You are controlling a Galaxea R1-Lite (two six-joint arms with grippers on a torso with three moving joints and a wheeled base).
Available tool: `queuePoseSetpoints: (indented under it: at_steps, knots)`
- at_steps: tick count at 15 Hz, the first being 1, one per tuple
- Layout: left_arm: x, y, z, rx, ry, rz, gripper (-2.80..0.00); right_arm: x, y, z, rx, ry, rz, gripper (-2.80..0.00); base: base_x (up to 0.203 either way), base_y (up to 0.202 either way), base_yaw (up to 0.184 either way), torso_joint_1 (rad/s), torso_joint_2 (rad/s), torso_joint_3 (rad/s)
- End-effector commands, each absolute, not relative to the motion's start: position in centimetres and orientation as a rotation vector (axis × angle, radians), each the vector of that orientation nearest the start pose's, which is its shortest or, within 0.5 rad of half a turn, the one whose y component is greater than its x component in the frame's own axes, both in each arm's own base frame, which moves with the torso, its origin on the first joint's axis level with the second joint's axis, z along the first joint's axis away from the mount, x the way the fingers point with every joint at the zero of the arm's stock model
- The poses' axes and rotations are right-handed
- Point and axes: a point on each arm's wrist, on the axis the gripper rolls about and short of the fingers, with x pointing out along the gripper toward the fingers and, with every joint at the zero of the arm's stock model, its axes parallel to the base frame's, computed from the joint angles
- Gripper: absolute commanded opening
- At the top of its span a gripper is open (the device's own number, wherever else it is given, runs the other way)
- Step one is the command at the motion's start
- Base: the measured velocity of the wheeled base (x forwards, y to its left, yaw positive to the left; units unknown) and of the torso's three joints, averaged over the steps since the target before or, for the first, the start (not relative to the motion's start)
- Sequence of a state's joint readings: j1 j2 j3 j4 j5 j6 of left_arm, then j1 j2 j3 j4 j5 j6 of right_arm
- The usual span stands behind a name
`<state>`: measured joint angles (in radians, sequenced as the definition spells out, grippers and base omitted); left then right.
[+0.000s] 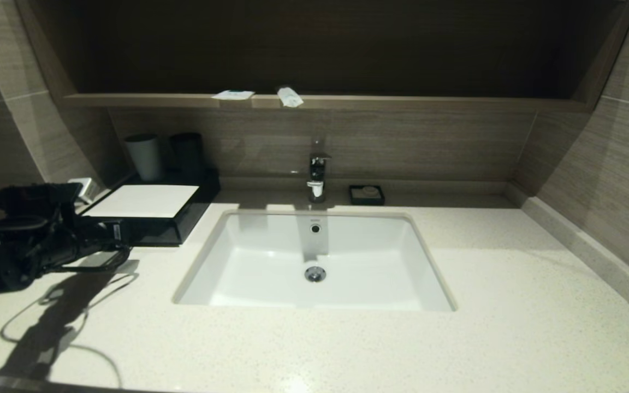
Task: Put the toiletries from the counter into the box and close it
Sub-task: Open the drawer
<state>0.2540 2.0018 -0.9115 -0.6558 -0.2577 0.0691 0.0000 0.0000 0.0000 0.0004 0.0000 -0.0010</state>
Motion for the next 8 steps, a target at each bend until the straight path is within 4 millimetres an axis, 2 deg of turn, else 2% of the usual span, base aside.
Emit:
queuePoseSetpoints:
  at_steps: [1,8]
  knots:
    - [35.45,8.63,10.93,-0.042,0.423,-0.019,-2.8,-2.28,0.0,7.55,-0.002,0.0,0.0,-2.8,0.0,0.0,0.0,0.0,0.0,0.0]
    - [34.95,8.54,11.39,-0.046,0.445,-0.018,-2.8,-2.28,0.0,7.55,-0.002,0.0,0.0,-2.8,0.0,0.0,0.0,0.0,0.0,0.0]
